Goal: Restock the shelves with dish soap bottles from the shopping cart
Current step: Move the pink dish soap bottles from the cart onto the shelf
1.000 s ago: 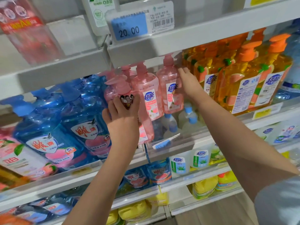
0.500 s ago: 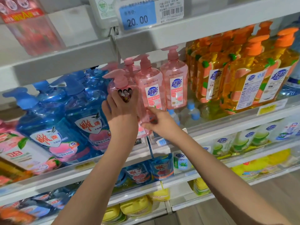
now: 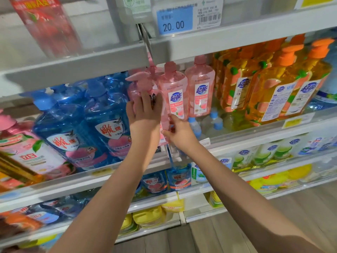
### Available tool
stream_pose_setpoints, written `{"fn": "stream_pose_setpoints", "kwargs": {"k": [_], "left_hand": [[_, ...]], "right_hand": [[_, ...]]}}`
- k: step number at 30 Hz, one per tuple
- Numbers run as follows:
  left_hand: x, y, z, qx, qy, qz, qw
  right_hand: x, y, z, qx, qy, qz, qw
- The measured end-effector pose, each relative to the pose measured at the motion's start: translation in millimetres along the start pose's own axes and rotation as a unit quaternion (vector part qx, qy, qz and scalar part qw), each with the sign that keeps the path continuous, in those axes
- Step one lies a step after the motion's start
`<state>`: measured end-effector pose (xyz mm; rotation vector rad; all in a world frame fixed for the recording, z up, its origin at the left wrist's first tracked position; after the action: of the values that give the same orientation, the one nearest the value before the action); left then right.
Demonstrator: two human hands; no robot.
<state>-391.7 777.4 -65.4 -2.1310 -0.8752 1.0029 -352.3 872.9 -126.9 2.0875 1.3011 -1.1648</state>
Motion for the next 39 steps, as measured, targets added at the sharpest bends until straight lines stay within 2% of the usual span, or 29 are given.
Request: {"fn": "stream_pose_setpoints", "kwargs": {"k": [5,9,13,16,18,20,24,27,30,32,34,37,39], "left_hand": [[-7.2,8.5,-20.0,-0.103,0.047,0.045,0.993],[-24.8,8.1,-44.6,-0.221,0.119,0.074,0.965],[-55.5,27.9,-83.2,-0.194,0.267,0.051,0.943],[-91.3,62.2,-108.5,-0.253,0.335,-0.023,0.907],[-122.1,93.2,-126.7,-0.293,0.343,-0.107,0.886],[-157.4,126.4,-149.9,-0.298,0.335,-0.195,0.872],[-231.4,199.0,-203.3,-0.319,0.272,-0.334,0.844],[-288.4,260.0,-250.8,-0.299,0.153,-0.421,0.843],[-337.6,319.1,-288.7,-0.342,0.049,-0.483,0.805],[-365.5,357.1,-300.8,-0.398,0.018,-0.513,0.761],[-387.2,394.1,-303.7,-0.462,0.026,-0.545,0.699],[-400.6,435.7,-296.0,-0.540,0.062,-0.532,0.649],[-407.1,452.5,-291.8,-0.535,0.123,-0.565,0.617]], "right_hand": [[-10.5,20.9,-3.2,-0.010,-0.003,0.024,1.000],[-26.1,46.7,-9.4,-0.026,0.011,0.025,0.999],[-55.6,80.8,-10.0,-0.041,0.005,0.036,0.999],[-89.0,108.4,3.3,-0.080,-0.032,0.010,0.996],[-111.9,127.7,21.2,-0.132,-0.030,-0.004,0.991],[-138.5,146.8,43.1,-0.171,-0.021,-0.035,0.984],[-201.3,187.8,102.9,-0.264,-0.008,-0.109,0.958],[-250.3,223.0,156.7,-0.336,-0.002,-0.168,0.927],[-296.0,258.0,209.0,-0.394,0.006,-0.221,0.892],[-323.8,276.9,240.6,-0.429,0.024,-0.237,0.871],[-348.2,290.2,270.7,-0.447,0.034,-0.249,0.859],[-373.1,299.9,312.0,-0.455,0.053,-0.253,0.852],[-382.6,299.7,336.2,-0.457,0.080,-0.253,0.849]]}}
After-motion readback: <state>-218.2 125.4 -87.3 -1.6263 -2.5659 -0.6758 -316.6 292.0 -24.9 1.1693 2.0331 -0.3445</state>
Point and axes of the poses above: each hand's wrist, its own y-axis away from the middle knuckle, its own z-axis out of the palm, x = y × z, the point moved 4 cm from there along -y, towards the middle knuckle, and after that the axes turned 5 degrees about z, right-handed, at the moved point
